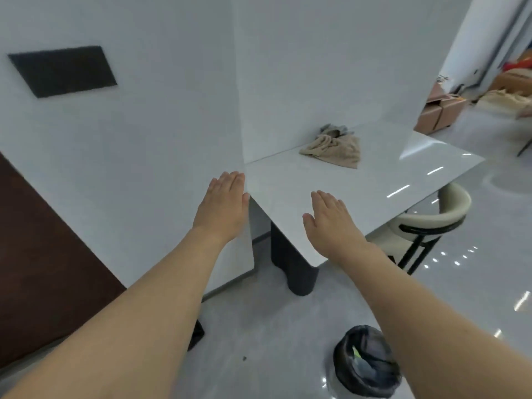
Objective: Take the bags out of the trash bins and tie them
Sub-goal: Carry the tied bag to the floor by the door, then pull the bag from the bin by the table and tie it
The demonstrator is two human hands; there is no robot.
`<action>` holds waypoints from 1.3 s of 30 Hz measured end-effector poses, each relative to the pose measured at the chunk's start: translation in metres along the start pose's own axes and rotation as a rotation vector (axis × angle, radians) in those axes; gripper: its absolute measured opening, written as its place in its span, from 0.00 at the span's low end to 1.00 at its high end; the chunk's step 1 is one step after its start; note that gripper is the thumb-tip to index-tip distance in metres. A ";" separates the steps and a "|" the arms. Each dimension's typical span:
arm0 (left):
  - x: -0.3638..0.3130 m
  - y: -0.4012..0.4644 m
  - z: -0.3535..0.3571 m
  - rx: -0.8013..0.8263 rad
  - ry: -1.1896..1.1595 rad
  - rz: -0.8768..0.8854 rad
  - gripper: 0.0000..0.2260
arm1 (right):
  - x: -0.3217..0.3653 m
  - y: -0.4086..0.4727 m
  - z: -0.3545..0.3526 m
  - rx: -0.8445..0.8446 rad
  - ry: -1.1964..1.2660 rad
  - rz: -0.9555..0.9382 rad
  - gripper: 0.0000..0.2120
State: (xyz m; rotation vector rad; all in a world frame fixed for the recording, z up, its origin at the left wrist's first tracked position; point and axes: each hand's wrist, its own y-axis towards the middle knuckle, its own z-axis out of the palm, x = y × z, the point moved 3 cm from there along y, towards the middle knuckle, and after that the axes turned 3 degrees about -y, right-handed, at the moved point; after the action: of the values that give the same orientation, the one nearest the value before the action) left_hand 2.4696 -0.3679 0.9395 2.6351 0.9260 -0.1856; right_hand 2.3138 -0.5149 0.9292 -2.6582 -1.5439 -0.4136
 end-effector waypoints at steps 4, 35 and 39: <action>-0.114 0.004 0.040 0.052 -0.077 0.147 0.23 | -0.099 -0.063 -0.029 -0.060 -0.012 0.171 0.26; -0.414 0.011 0.299 0.329 -0.201 0.511 0.23 | -0.442 -0.203 0.048 0.061 0.184 0.746 0.25; -0.385 0.000 0.415 0.372 -0.189 0.384 0.23 | -0.490 -0.187 0.157 0.130 0.203 0.721 0.24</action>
State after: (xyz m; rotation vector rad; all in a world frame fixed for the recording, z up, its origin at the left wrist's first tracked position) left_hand 2.1650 -0.7408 0.6415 3.0019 0.3353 -0.5433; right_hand 1.9557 -0.8100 0.6377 -2.7185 -0.4750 -0.4840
